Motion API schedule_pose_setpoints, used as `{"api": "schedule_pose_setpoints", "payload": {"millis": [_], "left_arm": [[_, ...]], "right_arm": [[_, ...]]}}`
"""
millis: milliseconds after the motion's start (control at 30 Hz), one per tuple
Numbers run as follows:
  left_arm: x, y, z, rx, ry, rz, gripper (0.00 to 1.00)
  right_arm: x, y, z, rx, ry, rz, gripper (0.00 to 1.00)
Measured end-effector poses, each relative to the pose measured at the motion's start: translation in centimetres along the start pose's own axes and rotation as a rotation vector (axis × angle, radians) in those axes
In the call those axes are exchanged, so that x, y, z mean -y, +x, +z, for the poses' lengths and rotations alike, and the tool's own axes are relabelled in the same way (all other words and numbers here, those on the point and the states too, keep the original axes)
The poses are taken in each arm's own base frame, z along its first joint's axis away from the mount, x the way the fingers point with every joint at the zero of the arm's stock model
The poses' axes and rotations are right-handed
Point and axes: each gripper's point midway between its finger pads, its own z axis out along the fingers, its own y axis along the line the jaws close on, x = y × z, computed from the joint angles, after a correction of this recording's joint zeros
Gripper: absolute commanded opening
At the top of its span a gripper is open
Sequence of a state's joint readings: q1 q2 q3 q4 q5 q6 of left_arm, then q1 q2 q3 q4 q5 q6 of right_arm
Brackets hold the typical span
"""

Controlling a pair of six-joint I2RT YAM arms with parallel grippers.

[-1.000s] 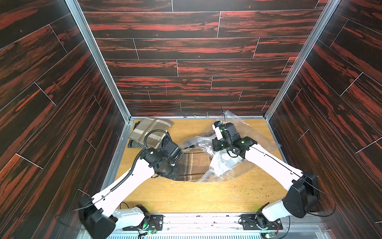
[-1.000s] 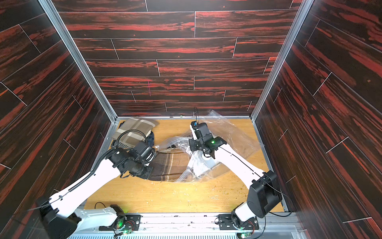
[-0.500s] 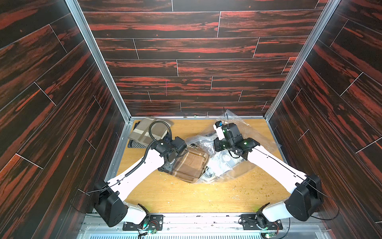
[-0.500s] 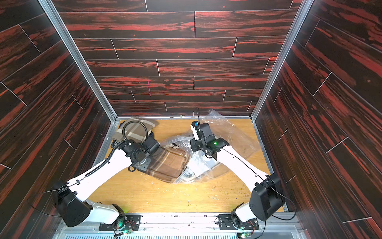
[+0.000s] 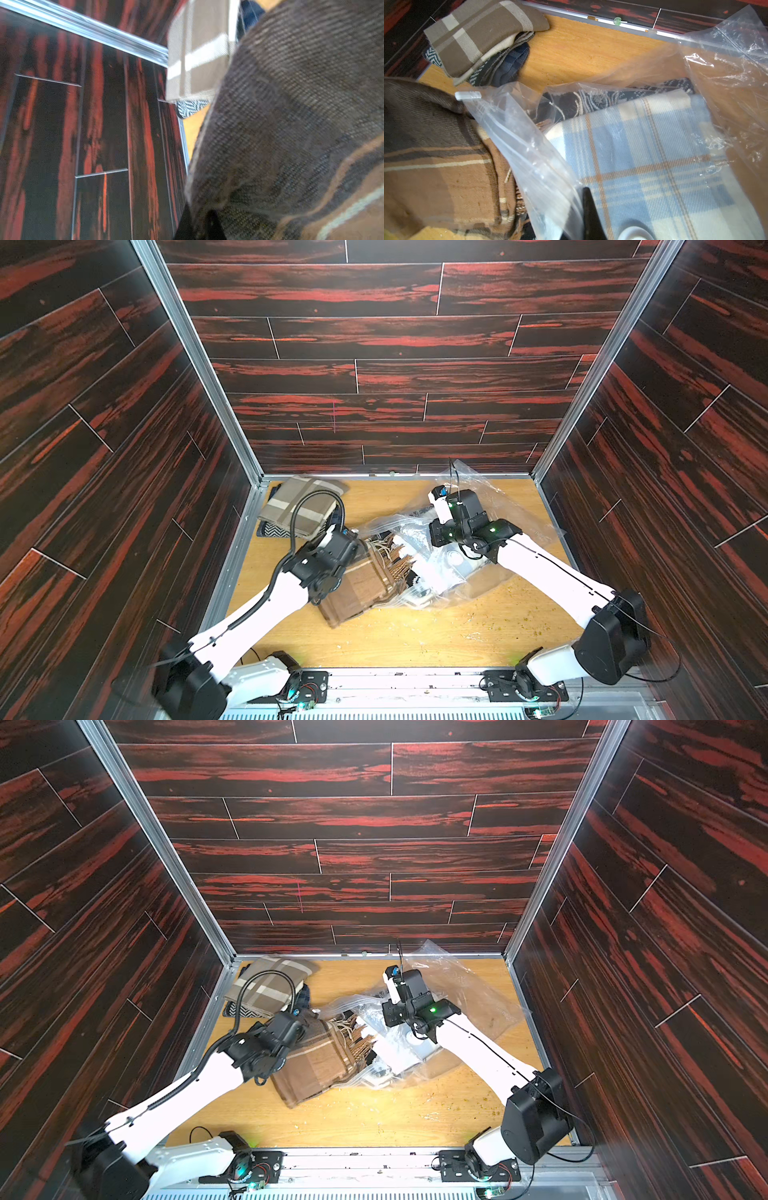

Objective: Take the scarf out of the vacuum bag
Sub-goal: Place the scarf at the corner of the board.

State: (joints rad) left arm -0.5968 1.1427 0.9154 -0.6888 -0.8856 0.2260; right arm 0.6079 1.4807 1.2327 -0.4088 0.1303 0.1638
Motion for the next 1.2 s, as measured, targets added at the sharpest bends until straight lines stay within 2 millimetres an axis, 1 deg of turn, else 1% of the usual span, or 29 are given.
{"api": "schedule_pose_setpoints", "payload": {"millis": [133, 267, 400, 567, 833, 1200], "left_arm": [[-2.3, -1.0, -0.4, 0.095, -0.059, -0.045, 0.0], [-5.5, -2.2, -1.1, 0.183, -0.125, -0.142, 0.0], [-7.5, -3.1, -1.6, 0.262, -0.164, -0.224, 0.0], [-8.7, -4.1, -1.5, 0.354, -0.193, -0.29, 0.0], [-10.4, -5.9, -1.4, 0.459, -0.248, -0.323, 0.0], [-13.2, -6.6, 0.9, 0.476, -0.288, -0.41, 0.0]], "right_arm": [[0.0, 0.1, 0.1, 0.002, -0.006, 0.005, 0.01], [-0.1, 0.1, 0.2, 0.002, -0.013, 0.012, 0.01], [-0.3, 0.0, 0.2, 0.005, -0.023, 0.019, 0.01], [-0.4, 0.0, 0.1, 0.007, -0.032, 0.024, 0.01], [-0.5, -0.1, 0.2, 0.013, -0.038, 0.028, 0.01], [-0.1, 0.2, 0.4, 0.011, -0.033, 0.036, 0.01]]}}
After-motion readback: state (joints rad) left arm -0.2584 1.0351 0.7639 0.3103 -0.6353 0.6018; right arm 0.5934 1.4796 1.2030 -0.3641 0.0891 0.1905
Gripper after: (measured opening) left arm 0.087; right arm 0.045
